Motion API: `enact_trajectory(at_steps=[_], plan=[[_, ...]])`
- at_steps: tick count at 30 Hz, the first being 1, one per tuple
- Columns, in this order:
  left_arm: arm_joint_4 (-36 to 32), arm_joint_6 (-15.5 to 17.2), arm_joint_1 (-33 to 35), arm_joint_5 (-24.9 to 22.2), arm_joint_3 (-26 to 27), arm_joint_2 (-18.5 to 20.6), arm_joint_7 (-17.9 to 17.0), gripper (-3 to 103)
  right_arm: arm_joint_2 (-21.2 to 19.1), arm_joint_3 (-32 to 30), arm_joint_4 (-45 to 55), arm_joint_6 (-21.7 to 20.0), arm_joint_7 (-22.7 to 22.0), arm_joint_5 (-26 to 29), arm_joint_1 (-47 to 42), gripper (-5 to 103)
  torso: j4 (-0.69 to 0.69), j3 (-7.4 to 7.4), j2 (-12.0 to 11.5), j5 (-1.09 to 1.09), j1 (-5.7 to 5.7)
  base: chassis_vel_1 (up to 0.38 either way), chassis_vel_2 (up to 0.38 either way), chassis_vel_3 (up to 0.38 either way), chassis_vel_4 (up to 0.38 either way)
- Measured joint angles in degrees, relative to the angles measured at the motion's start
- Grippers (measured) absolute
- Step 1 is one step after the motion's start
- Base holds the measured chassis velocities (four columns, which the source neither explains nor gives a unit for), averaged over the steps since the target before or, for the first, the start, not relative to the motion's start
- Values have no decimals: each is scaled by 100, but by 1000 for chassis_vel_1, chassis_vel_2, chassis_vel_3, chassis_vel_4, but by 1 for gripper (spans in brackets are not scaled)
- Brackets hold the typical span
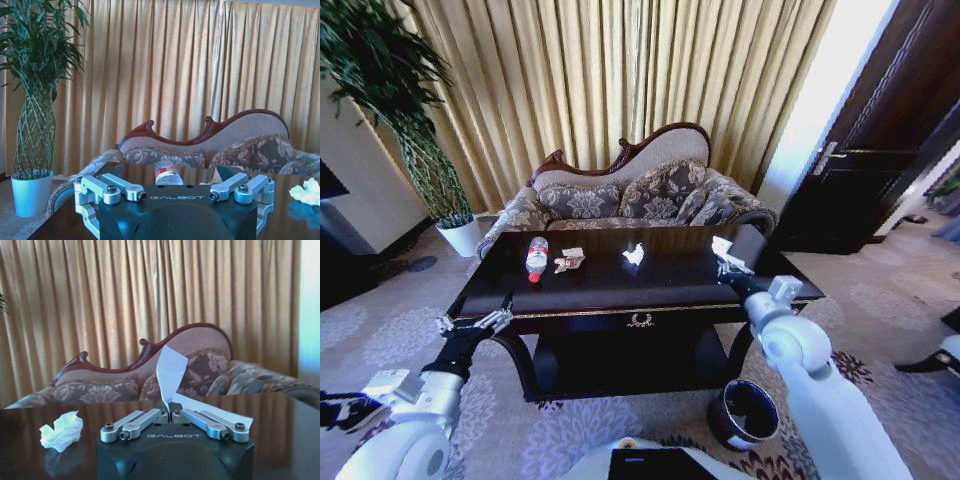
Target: Move to the front of the table and place the trash on the table into the trash bin.
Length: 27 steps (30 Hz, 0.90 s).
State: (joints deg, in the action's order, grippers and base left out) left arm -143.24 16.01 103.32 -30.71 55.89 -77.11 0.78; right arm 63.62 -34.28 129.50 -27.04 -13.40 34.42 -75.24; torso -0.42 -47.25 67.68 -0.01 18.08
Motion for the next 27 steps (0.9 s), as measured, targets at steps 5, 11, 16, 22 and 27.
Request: enact_trajectory(at_steps=[5,11,16,22,27], plan=[[0,-30,10,-15,16,-1,-1,100,162,-123,175,122,-1,-108,-255,0,0,0,0,1,0,0,0,0,0],[0,-32,15,-61,35,11,-5,100,359,-298,542,132,16,-67,-609,0,0,-1,0,-1,0,0,0,0,0],[0,-23,5,-65,33,2,-11,100,405,-409,600,119,27,-63,-755,0,0,-1,-1,0,1,7,-6,-6,10],[0,-9,11,-77,35,11,-9,100,414,-442,682,113,31,-62,-838,0,0,-1,-1,1,1,62,-66,-61,70],[0,30,24,-124,34,40,-3,100,422,-437,705,112,33,-84,-899,0,0,-1,-1,1,1,133,-121,-124,142]])
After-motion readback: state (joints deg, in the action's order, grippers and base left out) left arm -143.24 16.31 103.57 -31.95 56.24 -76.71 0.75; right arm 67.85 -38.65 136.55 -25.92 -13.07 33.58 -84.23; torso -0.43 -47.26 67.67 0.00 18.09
